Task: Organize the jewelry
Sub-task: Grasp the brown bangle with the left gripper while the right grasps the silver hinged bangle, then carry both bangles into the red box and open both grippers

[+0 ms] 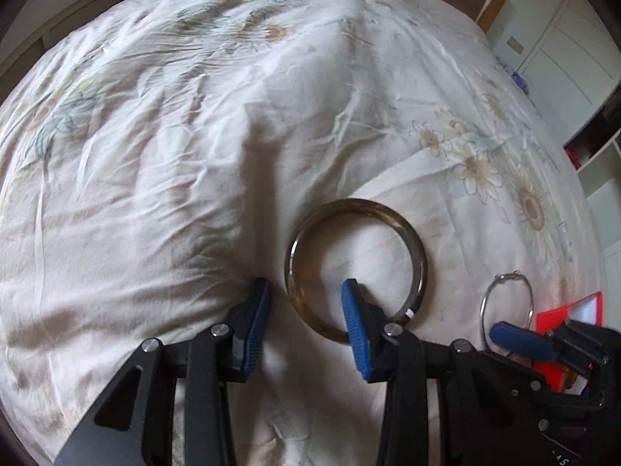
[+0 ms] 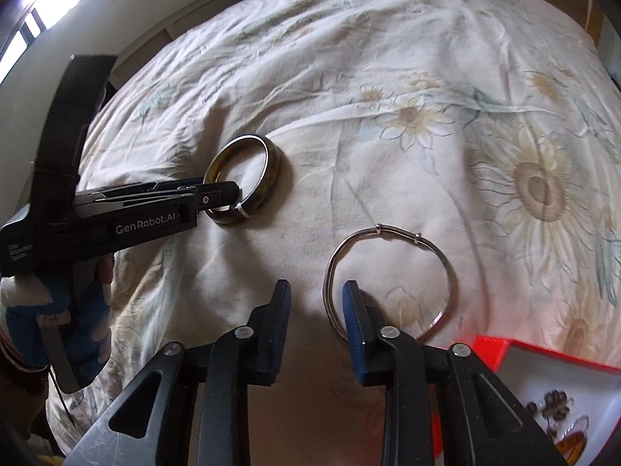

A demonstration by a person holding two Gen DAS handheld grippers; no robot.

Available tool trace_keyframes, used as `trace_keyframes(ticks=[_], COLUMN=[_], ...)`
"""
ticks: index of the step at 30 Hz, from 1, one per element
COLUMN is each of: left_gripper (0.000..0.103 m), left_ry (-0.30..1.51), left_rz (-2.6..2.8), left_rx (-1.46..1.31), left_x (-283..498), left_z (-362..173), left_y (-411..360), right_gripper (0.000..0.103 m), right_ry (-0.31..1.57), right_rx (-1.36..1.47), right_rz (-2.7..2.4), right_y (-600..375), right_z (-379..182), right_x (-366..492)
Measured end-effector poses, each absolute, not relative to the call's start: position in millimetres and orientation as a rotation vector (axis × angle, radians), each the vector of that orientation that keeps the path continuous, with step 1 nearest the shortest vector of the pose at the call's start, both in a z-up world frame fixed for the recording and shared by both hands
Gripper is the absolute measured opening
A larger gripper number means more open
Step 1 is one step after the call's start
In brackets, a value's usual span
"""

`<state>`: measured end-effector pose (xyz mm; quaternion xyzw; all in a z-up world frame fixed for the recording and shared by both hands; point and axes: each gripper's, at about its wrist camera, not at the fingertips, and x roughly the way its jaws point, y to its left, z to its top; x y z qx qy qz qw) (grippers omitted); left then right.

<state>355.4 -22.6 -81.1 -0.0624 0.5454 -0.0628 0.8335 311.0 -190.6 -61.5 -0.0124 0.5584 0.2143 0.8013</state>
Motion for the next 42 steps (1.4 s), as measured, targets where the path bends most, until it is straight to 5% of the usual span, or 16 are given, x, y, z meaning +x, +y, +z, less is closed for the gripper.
trace_keyframes(ticks=[7,12,42], left_gripper=[0.026,0.008,0.007], left_ry=[1.134,1.108,0.931], left_rz=[-0.136,-0.129,-0.068], left_rx=[-0.051,-0.062,-0.028], left_x=[353.8,351.9,221.7], left_z=[-83.2,-81.3,51.8], left_y=[-36.9,-38.2,0.1], right_gripper=[0.018,0.005,0.004], right_ry=[1.244,1.253,0.936], right_rx=[0.031,0.041,0.441], right_rz=[0.464,0.478,0.623], right_y=[-193.7,-193.3,-210.6], right_z=[-79.3,-84.3,49.6], right_x=[321.4,324.0,173.6])
